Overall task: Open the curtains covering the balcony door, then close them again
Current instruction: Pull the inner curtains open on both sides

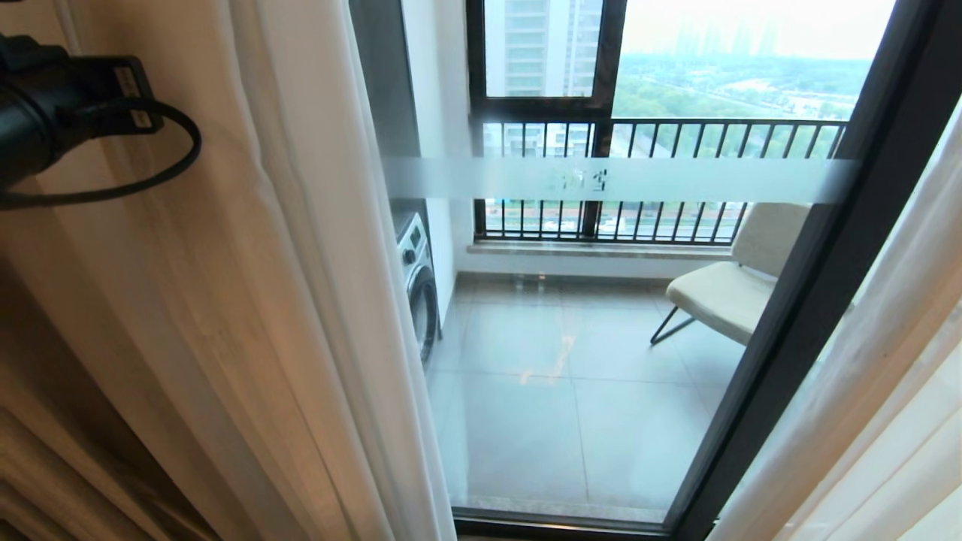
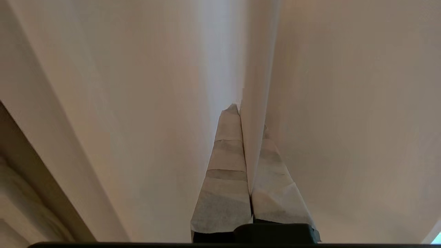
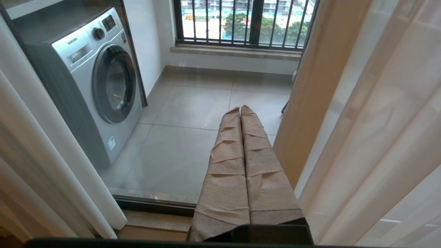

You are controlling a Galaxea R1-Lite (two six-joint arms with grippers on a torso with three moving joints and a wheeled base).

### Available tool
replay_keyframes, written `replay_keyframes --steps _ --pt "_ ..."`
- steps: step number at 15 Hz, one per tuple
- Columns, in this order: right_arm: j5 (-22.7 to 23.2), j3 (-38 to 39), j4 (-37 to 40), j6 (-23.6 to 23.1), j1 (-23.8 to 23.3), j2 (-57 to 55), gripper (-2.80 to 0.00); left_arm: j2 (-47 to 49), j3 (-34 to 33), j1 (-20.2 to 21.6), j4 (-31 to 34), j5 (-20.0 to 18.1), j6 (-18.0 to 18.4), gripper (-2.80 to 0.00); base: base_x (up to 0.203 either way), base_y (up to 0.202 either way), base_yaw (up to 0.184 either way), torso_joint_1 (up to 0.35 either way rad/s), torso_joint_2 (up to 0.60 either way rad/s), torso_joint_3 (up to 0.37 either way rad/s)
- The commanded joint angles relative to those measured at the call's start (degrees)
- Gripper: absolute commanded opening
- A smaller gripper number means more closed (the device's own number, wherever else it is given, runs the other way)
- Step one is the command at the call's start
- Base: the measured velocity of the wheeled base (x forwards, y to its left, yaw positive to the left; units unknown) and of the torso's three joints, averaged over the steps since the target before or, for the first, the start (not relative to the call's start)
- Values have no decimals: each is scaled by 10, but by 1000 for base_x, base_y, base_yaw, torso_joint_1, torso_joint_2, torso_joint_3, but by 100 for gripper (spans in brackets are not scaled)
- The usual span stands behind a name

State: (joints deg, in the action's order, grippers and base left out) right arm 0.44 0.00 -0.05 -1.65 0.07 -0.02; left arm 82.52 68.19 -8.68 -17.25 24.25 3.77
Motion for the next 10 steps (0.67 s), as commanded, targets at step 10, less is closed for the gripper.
replay_keyframes --steps 10 --pt "0 0 0 0 0 0 -280 -4 -6 1 -2 1 1 -280 0 184 0 1 3 3"
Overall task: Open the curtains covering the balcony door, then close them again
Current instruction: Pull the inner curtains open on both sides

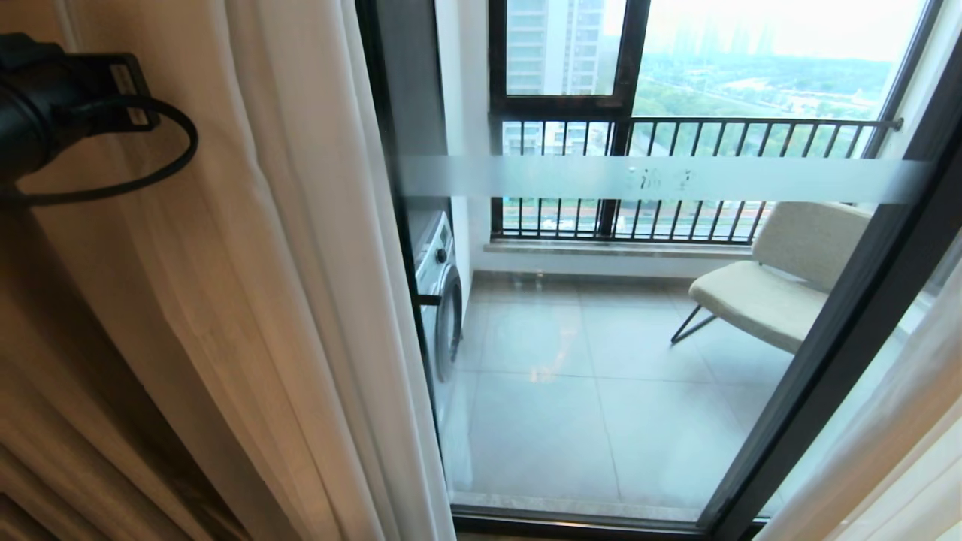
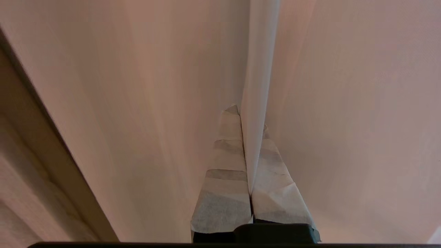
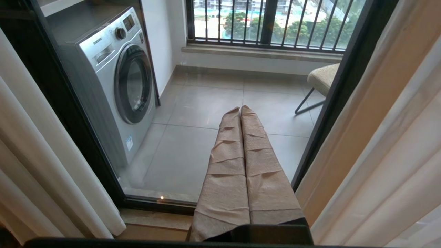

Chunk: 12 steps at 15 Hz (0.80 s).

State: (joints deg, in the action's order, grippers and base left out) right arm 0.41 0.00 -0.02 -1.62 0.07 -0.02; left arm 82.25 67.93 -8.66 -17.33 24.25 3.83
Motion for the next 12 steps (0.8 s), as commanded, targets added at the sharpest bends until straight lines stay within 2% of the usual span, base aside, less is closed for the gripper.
replay_keyframes --steps 1,8,10,12 --pt "0 0 -1 0 1 0 -280 -3 -8 0 -1 1 0 -280 0 84 2 6 6 -2" --pt "0 0 -1 0 1 0 -280 -9 -10 14 -1 1 -2 -280 0 0 0 0 0 0" --pt "0 0 -1 0 0 0 -280 -8 -3 27 -1 -1 -2 -280 0 0 0 0 0 0" --pt "0 0 -1 0 0 0 -280 -4 6 52 -1 -22 -3 -280 0 0 0 0 0 0"
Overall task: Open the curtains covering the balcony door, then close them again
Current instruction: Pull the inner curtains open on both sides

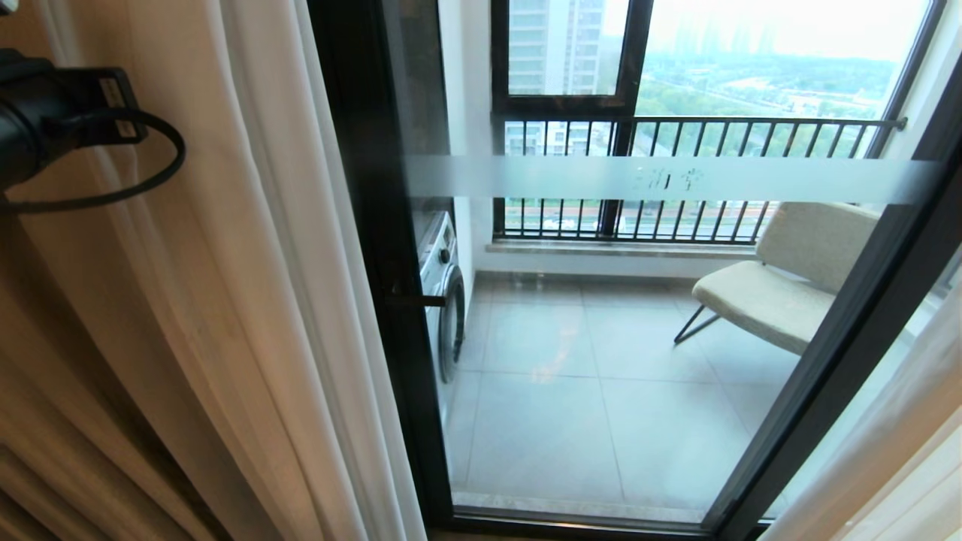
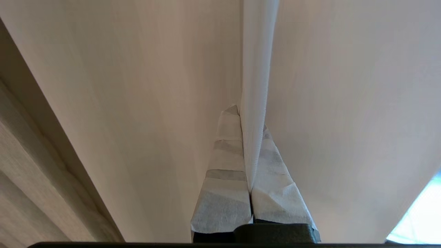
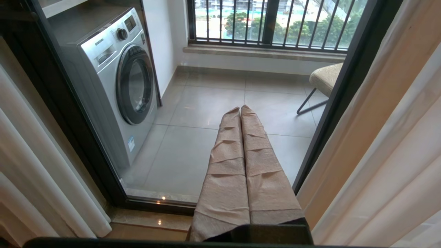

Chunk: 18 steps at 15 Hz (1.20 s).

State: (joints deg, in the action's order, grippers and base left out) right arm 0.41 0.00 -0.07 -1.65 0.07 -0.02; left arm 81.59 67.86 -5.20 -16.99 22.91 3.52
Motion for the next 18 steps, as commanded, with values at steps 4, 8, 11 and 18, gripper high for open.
replay_keyframes --steps 4,8,11,18 --pt "0 0 0 0 0 0 -280 36 41 81 -4 -71 1 -280 0 0 0 0 0 0" --pt "0 0 0 0 0 0 -280 76 74 119 -4 -123 0 -280 0 0 0 0 0 0" --pt "0 0 0 0 0 0 -280 103 93 127 -5 -153 -25 -280 0 0 0 0 0 0" --pt "0 0 0 0 0 0 -280 171 182 243 -4 -234 -49 -280 0 0 0 0 0 0"
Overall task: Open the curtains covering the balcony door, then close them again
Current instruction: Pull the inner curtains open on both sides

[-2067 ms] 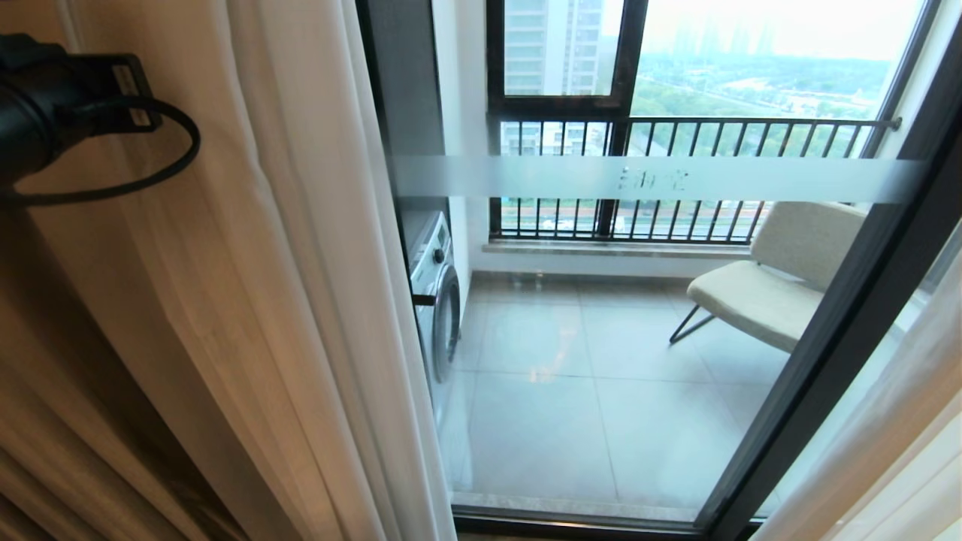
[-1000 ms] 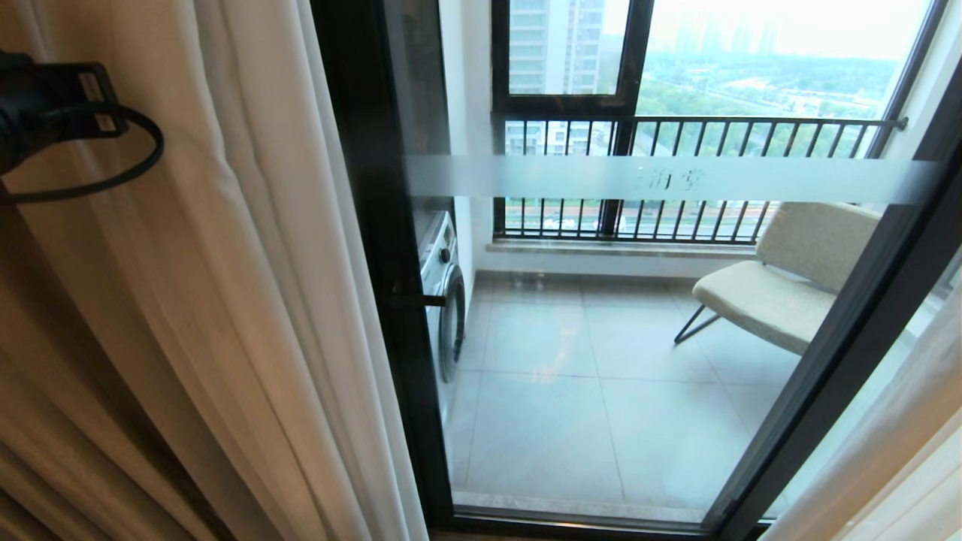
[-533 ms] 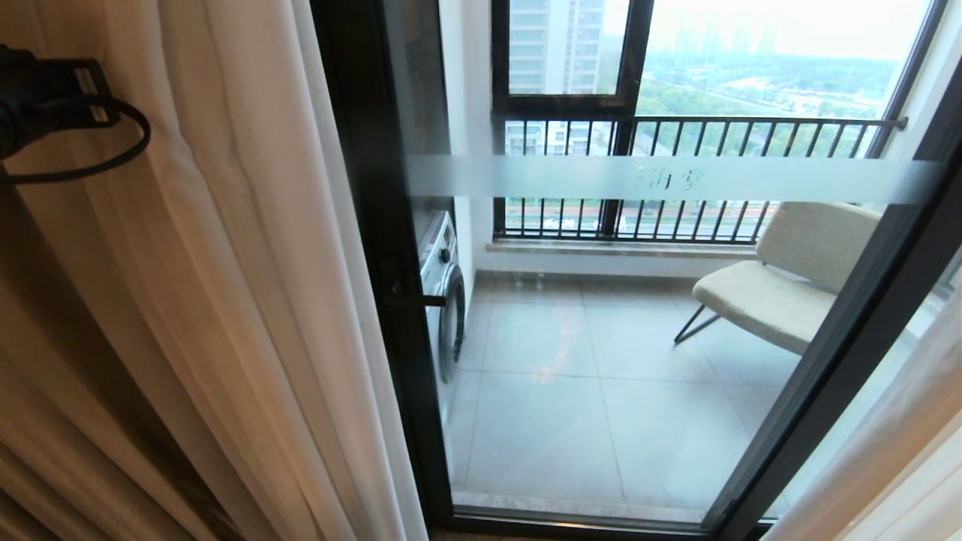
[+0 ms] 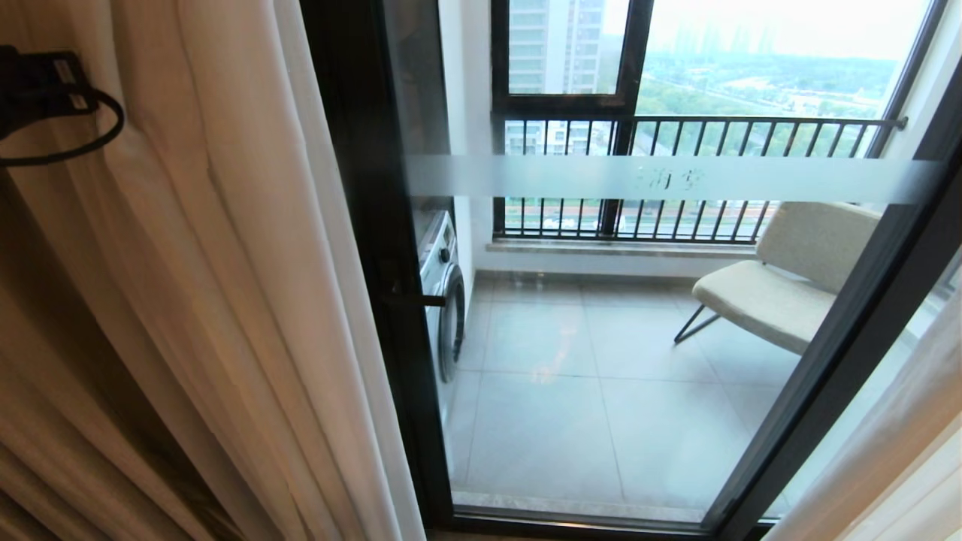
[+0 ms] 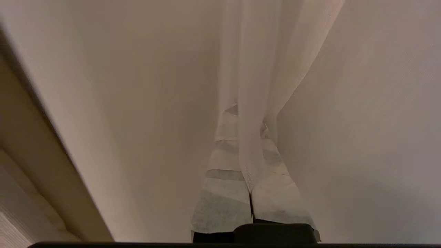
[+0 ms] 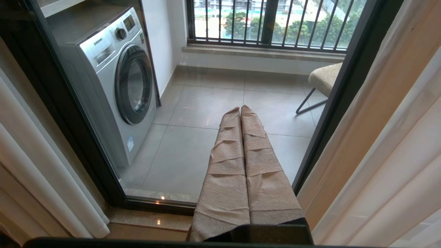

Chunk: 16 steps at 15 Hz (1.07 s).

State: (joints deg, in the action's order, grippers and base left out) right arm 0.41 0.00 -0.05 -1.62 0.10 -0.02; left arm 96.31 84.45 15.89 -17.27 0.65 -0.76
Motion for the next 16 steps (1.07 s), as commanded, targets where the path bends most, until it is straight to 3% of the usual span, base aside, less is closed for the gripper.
replay_keyframes --steps 1,6,11,16 --pt "0 0 0 0 0 0 -280 32 27 54 -1 -26 -12 -280 0 0 0 0 0 0" --pt "0 0 0 0 1 0 -280 86 92 176 -1 -98 -37 -280 0 0 0 0 0 0" --pt "0 0 0 0 0 0 -280 141 136 299 -14 -146 -68 -280 0 0 0 0 0 0" --pt "0 0 0 0 1 0 -280 198 146 389 -72 -158 -105 -280 0 0 0 0 0 0"
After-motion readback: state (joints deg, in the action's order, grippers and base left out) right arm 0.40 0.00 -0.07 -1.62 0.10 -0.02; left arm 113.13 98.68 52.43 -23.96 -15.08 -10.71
